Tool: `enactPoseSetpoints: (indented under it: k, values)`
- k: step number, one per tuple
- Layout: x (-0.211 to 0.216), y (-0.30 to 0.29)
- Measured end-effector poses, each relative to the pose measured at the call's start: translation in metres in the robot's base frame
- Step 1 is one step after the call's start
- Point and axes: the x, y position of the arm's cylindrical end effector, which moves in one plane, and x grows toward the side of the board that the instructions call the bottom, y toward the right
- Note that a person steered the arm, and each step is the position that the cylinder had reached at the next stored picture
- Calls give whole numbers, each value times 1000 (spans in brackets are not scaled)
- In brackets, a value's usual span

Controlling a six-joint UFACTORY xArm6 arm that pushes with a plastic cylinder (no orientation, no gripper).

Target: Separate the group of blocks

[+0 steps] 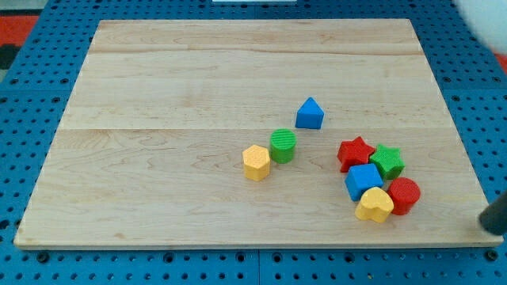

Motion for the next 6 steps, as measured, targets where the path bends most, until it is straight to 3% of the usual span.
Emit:
enactPoseSetpoints:
  k: [1,3,4,5,6]
  values:
    - [-46,-57]
    - [-91,-212]
    - [-92,-205]
    - [-118,-149]
    - [-158,-128]
